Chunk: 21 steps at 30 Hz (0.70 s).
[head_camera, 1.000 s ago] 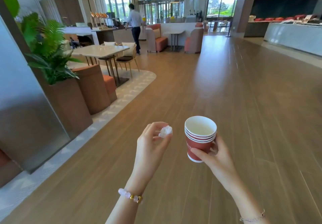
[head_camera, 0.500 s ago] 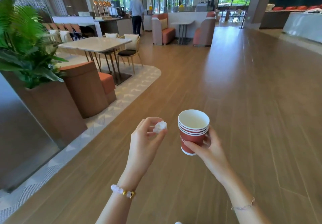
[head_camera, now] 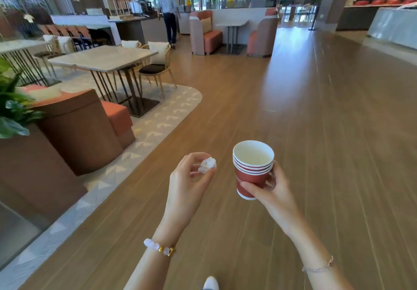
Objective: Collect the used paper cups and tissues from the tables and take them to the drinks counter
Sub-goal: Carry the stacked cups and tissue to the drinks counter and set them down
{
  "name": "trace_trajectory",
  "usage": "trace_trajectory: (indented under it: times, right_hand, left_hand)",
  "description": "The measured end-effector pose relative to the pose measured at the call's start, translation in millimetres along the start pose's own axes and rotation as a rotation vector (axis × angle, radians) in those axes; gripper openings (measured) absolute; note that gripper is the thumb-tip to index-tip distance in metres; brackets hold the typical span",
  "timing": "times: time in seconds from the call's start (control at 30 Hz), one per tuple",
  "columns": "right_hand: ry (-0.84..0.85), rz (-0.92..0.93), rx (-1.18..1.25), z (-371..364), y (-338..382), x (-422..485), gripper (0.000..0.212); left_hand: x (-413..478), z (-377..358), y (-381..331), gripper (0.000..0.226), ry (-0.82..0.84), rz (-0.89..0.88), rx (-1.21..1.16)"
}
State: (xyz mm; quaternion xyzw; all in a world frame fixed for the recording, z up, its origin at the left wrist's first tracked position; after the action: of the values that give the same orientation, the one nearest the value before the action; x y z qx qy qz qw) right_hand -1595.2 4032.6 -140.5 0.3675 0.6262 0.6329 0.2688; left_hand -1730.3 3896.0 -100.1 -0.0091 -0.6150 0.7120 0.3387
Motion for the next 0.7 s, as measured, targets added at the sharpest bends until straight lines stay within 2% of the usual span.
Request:
trace_trajectory:
  times: [0.17, 0.4, 0.7]
  right_hand:
    - [-0.061, 0.004, -0.012, 8.2, -26.0, 115.7, 0.063]
    - [-0.099, -0.004, -0.041, 3.9, -33.8, 298.2, 0.076]
    - [-0.089, -0.002, -0.015, -23.3, -57.6, 492.5, 0.066]
  left_hand:
    - [103.9, -65.1, 49.6, 0.018, 0.047, -0.01, -0.031]
    - [274.7, -139.4, 95.3, 0.02, 0.054, -0.039, -0.063]
    - [447.2, -204.2, 152.0, 0.019, 0.061, -0.03, -0.048]
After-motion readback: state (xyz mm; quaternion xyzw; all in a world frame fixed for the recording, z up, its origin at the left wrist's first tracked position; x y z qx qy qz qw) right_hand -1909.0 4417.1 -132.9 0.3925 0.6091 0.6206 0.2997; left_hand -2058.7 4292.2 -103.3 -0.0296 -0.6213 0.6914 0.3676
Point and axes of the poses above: each hand's wrist, its own x-axis towards the middle knuckle, its own z-axis out of the back of the hand, y = z × x, the point moved 1 cm from there along x, towards the middle knuckle, and after that the axes turned 6 degrees about -y, right-handed, at the moved point
